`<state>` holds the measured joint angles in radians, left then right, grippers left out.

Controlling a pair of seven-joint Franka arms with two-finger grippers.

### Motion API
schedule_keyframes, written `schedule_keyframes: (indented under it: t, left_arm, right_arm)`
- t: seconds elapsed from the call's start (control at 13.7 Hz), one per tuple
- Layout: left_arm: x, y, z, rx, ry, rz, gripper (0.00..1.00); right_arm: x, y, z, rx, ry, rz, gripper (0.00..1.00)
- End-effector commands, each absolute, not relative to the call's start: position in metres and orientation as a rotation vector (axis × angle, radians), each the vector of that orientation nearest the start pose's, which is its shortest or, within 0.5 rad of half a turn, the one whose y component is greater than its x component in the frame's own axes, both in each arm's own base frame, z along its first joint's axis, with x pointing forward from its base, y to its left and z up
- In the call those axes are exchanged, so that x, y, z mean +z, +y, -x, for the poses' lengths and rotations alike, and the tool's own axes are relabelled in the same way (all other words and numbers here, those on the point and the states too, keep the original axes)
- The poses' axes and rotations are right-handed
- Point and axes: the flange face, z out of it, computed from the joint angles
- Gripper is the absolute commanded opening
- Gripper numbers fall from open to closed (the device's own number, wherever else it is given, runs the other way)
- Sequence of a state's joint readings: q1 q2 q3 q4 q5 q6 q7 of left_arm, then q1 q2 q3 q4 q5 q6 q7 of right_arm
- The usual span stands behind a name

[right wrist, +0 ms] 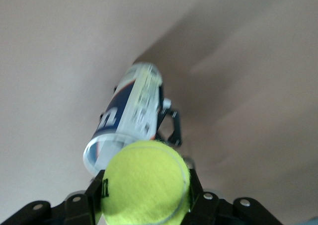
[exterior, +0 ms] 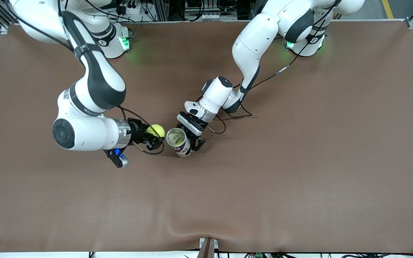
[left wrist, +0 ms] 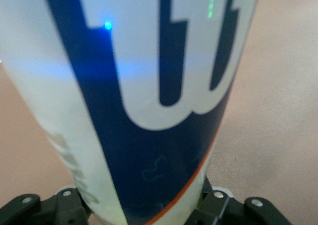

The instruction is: Insert tennis ball vertically with right arm

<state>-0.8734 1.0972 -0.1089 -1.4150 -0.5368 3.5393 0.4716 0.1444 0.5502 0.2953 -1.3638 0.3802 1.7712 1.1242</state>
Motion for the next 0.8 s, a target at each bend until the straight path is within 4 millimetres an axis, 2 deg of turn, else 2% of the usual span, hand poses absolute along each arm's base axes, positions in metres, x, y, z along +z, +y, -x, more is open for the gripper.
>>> schedule_keyframes:
  t: [0.0,0.22,0.37,0.51,0.73]
  left_arm:
    - [0.151,-0.561,-0.481,-1.571,1.119,2.904,0.78]
    - [0.15,-0.561,-0.481,-1.571,1.119,2.904,0.78]
    - [0.151,-0.561,-0.481,-1.573,1.119,2.904,0.78]
    - [0.15,-0.561,-0.481,-1.571,1.121,2.902,0.78]
    - [0.15,-0.561,-0.481,-1.571,1.119,2.904,0.78]
  right_arm:
    - [0.424,0.305,-0.628,0.714,1.168,2.48,0.6]
    - [0.421,0.32,-0.627,0.691,1.198,2.462,0.6]
    - [0.407,0.327,-0.633,0.656,1.231,2.429,0.6]
    - [0.401,0.333,-0.635,0.638,1.233,2.42,0.6]
    - [0.392,0.332,-0.637,0.635,1.25,2.425,0.68]
